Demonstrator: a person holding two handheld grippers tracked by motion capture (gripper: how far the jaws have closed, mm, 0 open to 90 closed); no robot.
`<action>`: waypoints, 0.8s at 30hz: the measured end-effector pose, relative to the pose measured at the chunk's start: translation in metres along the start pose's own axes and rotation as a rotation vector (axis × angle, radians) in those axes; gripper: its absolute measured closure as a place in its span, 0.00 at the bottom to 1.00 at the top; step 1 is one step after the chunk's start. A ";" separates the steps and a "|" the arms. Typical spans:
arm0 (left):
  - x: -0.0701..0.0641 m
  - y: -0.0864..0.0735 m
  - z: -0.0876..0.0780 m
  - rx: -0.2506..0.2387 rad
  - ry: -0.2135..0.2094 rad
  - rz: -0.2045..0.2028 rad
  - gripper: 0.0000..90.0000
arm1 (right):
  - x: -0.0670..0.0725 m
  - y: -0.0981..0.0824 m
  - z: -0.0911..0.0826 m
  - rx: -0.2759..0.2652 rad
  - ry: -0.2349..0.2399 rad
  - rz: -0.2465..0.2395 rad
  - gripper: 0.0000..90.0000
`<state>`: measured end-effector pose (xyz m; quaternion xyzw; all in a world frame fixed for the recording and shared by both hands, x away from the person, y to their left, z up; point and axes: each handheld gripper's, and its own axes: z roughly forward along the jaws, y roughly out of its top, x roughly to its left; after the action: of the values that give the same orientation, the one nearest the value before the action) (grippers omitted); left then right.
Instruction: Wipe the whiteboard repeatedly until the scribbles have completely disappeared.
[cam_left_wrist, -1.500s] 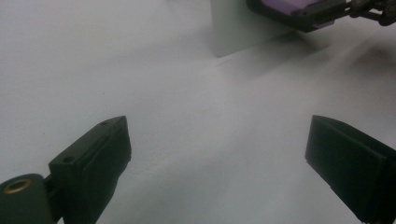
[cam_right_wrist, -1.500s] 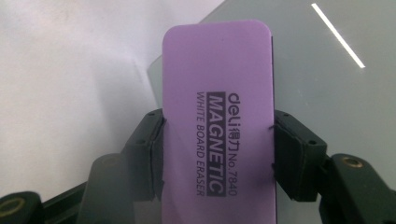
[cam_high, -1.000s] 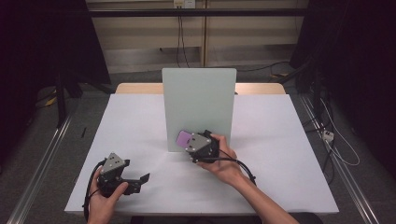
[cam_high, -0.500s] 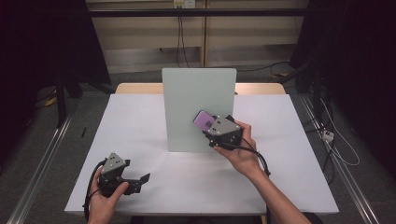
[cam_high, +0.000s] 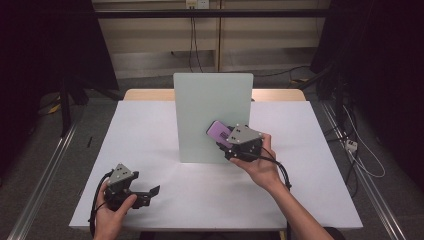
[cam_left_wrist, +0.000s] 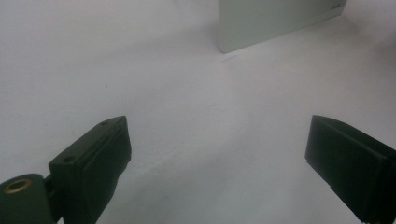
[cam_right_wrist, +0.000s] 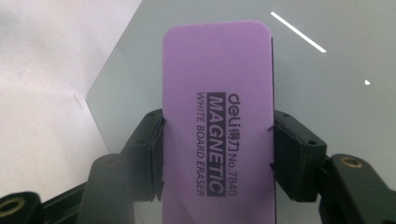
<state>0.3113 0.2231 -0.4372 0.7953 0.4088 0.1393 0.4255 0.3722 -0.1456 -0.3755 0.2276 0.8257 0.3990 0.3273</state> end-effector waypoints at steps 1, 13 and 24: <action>0.000 0.000 0.000 0.000 0.000 0.000 0.08 | 0.000 0.000 -0.001 -0.005 0.006 0.005 0.46; -0.003 0.002 -0.002 -0.006 0.004 0.023 0.08 | 0.008 -0.005 -0.003 -0.005 0.065 0.028 0.46; -0.004 0.002 -0.003 -0.004 0.007 0.024 0.08 | 0.009 -0.008 -0.009 -0.012 0.091 0.050 0.46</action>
<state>0.3085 0.2215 -0.4333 0.7987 0.4005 0.1478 0.4240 0.3588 -0.1490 -0.3812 0.2280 0.8313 0.4220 0.2807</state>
